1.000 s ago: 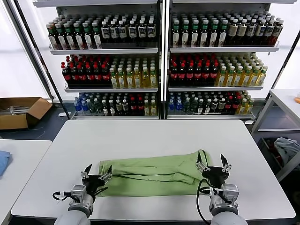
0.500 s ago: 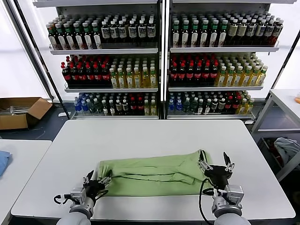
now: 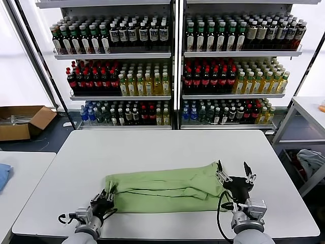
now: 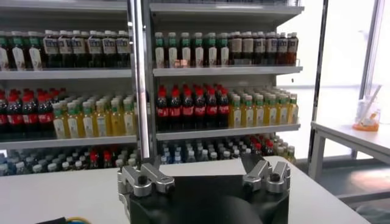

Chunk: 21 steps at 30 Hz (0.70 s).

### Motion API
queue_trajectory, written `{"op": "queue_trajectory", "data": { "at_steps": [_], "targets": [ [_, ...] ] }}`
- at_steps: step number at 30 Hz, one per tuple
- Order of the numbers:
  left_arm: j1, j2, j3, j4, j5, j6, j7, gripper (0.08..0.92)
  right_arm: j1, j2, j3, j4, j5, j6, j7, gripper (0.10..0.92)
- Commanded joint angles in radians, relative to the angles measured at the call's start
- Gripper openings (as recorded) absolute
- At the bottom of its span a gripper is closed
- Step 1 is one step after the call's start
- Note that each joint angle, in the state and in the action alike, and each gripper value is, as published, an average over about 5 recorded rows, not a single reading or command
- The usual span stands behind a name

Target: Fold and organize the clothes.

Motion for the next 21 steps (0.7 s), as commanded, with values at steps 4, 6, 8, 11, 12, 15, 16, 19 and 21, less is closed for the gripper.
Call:
{"op": "queue_trajectory", "data": {
  "at_steps": [4, 6, 8, 11, 12, 15, 16, 19, 21],
  "targets": [
    [-0.031, 0.124, -0.185, -0.027, -0.025, -0.029, 0.01, 0.155, 0.01, -0.001, -0.002, -0.005, 0.004, -0.001, 0.005, 0.823],
    [-0.038, 0.203, -0.276, -0.025, -0.048, -0.029, 0.015, 0.113, 0.014, -0.002, -0.004, -0.007, 0.005, -0.002, 0.006, 0.823],
    [-0.043, 0.301, -0.378, -0.008, -0.075, -0.029, 0.021, 0.106, 0.018, -0.001, -0.007, -0.009, 0.005, -0.002, 0.007, 0.823],
    [-0.049, 0.435, -0.506, 0.028, -0.111, -0.027, 0.031, 0.106, 0.024, 0.002, -0.014, -0.015, 0.005, -0.002, 0.008, 0.823],
    [-0.05, 0.467, -0.537, 0.036, -0.121, -0.025, 0.033, 0.106, 0.026, 0.004, -0.018, -0.016, 0.004, -0.002, 0.009, 0.823],
    [-0.042, 0.522, -0.578, 0.025, -0.135, -0.015, 0.04, 0.106, 0.033, 0.012, -0.027, -0.021, 0.002, -0.003, 0.011, 0.823],
    [-0.037, 0.523, -0.572, 0.008, -0.13, -0.012, 0.042, 0.106, 0.035, 0.015, -0.029, -0.022, 0.001, -0.004, 0.012, 0.823],
    [-0.025, 0.487, -0.494, -0.066, -0.091, -0.007, 0.045, 0.106, 0.033, 0.021, -0.03, -0.024, -0.001, -0.004, 0.014, 0.823],
    [-0.022, 0.438, -0.404, -0.12, -0.059, -0.002, 0.044, 0.106, 0.024, 0.022, -0.026, -0.022, -0.003, -0.003, 0.014, 0.823]
  ]
}}
